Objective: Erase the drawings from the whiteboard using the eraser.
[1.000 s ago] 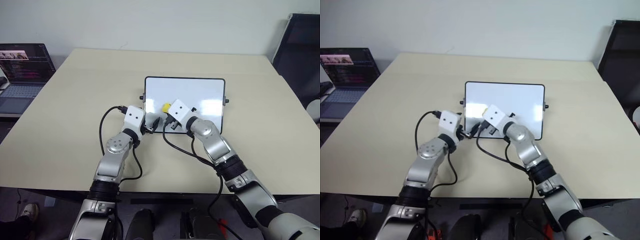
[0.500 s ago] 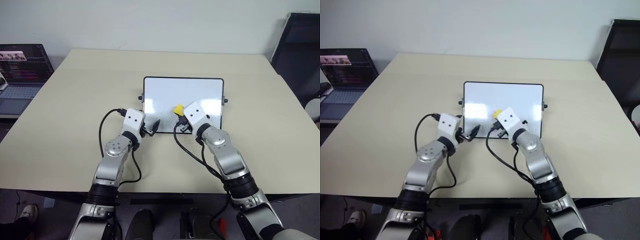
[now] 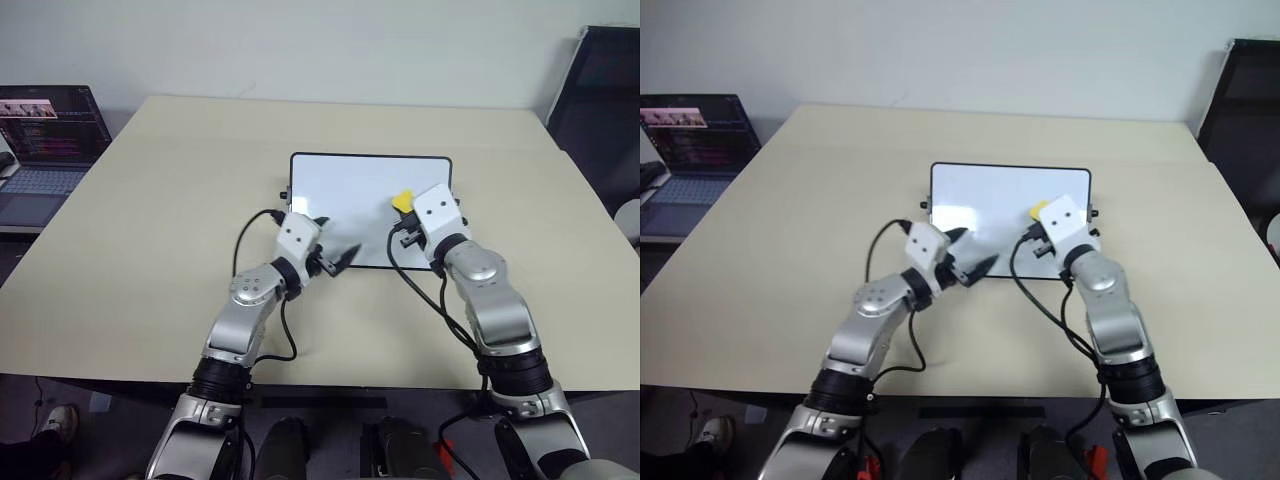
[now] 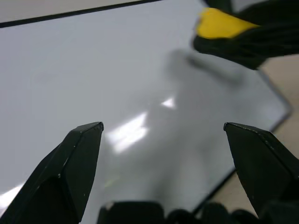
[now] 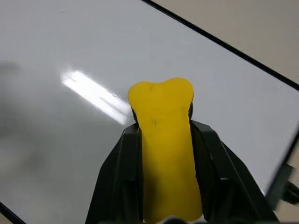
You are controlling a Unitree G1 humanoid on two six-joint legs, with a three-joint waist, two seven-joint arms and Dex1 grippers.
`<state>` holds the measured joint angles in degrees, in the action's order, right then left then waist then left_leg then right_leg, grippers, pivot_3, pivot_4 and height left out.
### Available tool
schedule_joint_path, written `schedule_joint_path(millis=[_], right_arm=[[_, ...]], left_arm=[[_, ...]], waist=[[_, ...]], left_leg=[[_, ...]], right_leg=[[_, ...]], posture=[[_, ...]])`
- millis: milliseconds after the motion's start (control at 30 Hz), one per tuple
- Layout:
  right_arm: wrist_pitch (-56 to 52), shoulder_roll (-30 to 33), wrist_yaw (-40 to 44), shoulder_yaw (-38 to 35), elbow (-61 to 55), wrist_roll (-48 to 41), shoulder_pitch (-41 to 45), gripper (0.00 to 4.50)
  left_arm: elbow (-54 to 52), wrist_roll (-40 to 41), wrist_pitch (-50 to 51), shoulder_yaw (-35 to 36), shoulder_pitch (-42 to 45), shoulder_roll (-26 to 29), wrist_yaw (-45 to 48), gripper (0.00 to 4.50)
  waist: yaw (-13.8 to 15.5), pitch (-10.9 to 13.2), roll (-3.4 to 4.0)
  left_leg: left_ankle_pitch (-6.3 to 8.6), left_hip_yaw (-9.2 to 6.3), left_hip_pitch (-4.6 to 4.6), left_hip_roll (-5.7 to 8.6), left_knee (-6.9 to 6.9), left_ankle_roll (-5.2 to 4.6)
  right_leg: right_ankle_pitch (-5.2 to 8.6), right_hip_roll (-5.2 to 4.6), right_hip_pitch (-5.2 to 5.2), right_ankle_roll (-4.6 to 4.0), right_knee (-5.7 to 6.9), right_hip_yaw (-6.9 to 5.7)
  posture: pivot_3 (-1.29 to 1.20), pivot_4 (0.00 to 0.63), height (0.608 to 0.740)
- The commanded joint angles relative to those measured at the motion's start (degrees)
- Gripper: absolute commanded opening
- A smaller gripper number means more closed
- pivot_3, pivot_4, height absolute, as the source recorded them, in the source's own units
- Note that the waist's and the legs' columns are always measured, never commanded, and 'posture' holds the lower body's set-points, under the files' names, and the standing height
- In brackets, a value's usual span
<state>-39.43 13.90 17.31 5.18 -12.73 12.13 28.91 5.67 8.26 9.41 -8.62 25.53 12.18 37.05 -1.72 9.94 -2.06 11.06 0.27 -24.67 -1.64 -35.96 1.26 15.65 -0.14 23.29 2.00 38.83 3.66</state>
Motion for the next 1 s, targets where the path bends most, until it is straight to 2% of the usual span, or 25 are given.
schedule_joint_path(millis=[33,233,400,500,1000], right_arm=[[-4.46,1.77,-0.55,-4.16,-5.25,-0.82,-1.58,1.09],[-13.65,1.94,-2.67,-11.30,-9.96,-2.02,-5.03,1.09],[-19.38,2.35,-4.86,-16.03,-11.14,-2.88,-6.22,1.09],[-20.85,2.27,-5.76,-18.51,-9.40,-3.88,-6.34,1.09],[-23.74,3.38,-6.22,-20.56,-3.53,-9.64,-6.75,1.09]], left_arm=[[-0.70,3.42,-1.91,-2.35,1.77,-0.86,6.86,4.50],[2.54,4.05,-4.09,-6.49,4.34,-1.11,16.53,4.50],[4.51,4.09,-5.32,-7.35,5.71,-1.53,19.80,4.50],[7.58,1.15,-9.02,-8.87,6.89,-0.87,21.21,4.50],[10.73,1.51,-10.22,-6.74,7.80,0.97,22.38,4.50]], waist=[[-0.02,0.00,0.00],[-0.11,0.00,0.01],[-0.21,0.00,0.01],[-0.15,0.00,0.01],[-0.20,0.02,0.04]], left_leg=[[0.00,0.00,0.00,0.00,0.00,0.00],[0.00,0.04,0.00,0.06,-0.02,0.00],[0.00,0.04,0.01,0.05,-0.02,-0.01],[0.00,0.03,0.01,0.06,-0.02,-0.01],[0.00,0.06,0.01,0.06,-0.02,-0.01]], right_leg=[[0.00,0.01,0.00,0.00,0.00,-0.01],[0.16,0.06,0.00,0.24,0.01,0.03],[0.17,0.08,0.01,0.24,0.01,0.06],[0.18,0.08,0.01,0.24,0.01,0.05],[0.19,0.10,0.01,0.26,0.02,0.09]], posture=[[0.00,0.150,0.740],[0.00,0.150,0.740],[0.00,0.150,0.740],[0.00,0.150,0.740],[0.00,0.150,0.740]])
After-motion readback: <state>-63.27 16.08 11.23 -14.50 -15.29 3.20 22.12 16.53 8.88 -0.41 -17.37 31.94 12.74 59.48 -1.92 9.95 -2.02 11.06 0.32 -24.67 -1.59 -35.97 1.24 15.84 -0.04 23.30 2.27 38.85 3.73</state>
